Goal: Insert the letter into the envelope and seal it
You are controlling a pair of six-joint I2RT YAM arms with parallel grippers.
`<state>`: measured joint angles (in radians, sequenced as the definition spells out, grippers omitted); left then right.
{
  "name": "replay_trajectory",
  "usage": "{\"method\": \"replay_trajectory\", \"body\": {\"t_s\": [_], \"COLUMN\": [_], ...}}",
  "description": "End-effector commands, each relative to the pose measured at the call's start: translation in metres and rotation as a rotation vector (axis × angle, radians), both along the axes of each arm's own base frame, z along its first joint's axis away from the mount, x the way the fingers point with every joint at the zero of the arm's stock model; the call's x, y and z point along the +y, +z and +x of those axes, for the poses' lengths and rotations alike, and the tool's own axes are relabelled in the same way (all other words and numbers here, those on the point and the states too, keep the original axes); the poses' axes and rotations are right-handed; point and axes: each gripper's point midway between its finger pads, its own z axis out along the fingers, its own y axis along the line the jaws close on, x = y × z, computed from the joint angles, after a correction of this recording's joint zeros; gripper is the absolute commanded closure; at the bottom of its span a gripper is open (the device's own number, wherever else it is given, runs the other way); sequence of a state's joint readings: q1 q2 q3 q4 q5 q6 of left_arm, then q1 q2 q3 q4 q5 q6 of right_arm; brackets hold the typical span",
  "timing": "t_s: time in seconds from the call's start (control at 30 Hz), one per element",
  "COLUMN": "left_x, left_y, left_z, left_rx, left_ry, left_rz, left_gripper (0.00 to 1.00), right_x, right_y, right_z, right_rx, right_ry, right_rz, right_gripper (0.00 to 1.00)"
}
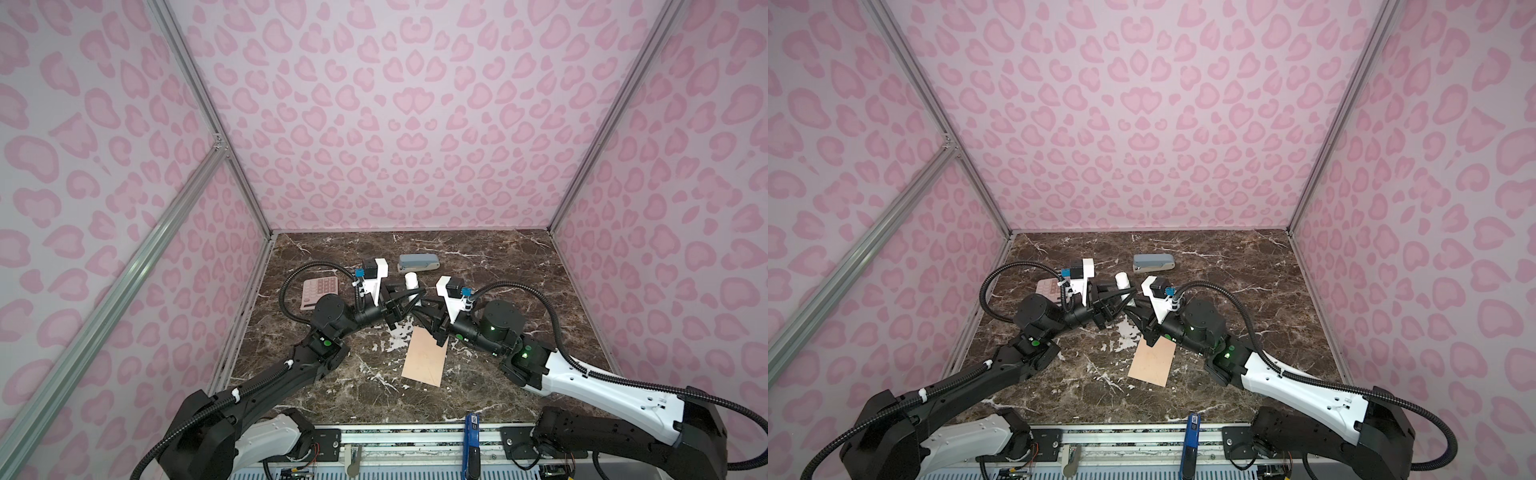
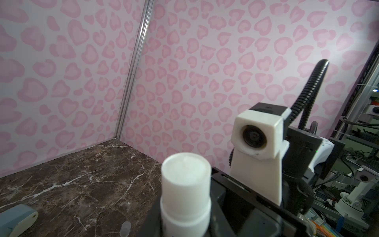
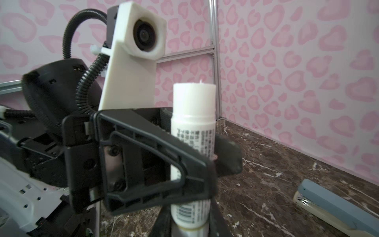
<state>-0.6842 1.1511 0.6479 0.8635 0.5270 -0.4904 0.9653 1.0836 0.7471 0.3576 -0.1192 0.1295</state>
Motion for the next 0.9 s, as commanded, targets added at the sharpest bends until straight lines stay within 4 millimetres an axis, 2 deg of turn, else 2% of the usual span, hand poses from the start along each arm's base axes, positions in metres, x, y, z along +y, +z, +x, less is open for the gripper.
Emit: {"method": "replay_trajectory", "body": {"t_s": [0.0,0.13,0.33,0.53,0.63,0.77,0.87], "left_x": [0.0,-0.001,-0.008,-0.006,-0.002,0.005,0.013], "left_y": [-0.001,0.0,0.002,0.003,0.003,0.004,0.006], "left_z": [0.006,0.009,0.013,0.016,0.017,0.019,0.022], "left_rx": [0.007,0.014,0.023,0.026,0.022,0.019,0.018], "left_ry": [0.05,0.076,0.093,0.119,0.145,0.179,0.201], "left_rz": [0.004,-0.014,-0.035,-0.048,-0.039,-0.027,-0.029], "left_gripper": [0.96,0.96,0.96,0.96,0.96,0.96,0.96], "right_x": [-0.013,-0.015,0.005,0.018,0.017,0.021,0.015], "right_y": [0.01,0.018,0.023,0.016,0.011,0.001,-0.009], "right_z": [0.015,0.015,0.002,-0.003,-0.005,-0.014,-0.021], "right_rx": [-0.122,-0.189,-0.292,-0.295,-0.276,-0.244,-0.222], "right_ry": [-0.198,-0.339,-0.465,-0.47,-0.46,-0.341,-0.263], "right_rz": [-0.06,-0.087,-0.189,-0.216,-0.204,-0.2,-0.205], "right_gripper": [0.84,0.84,0.84,0.81,0.75,0.61,0.52]}}
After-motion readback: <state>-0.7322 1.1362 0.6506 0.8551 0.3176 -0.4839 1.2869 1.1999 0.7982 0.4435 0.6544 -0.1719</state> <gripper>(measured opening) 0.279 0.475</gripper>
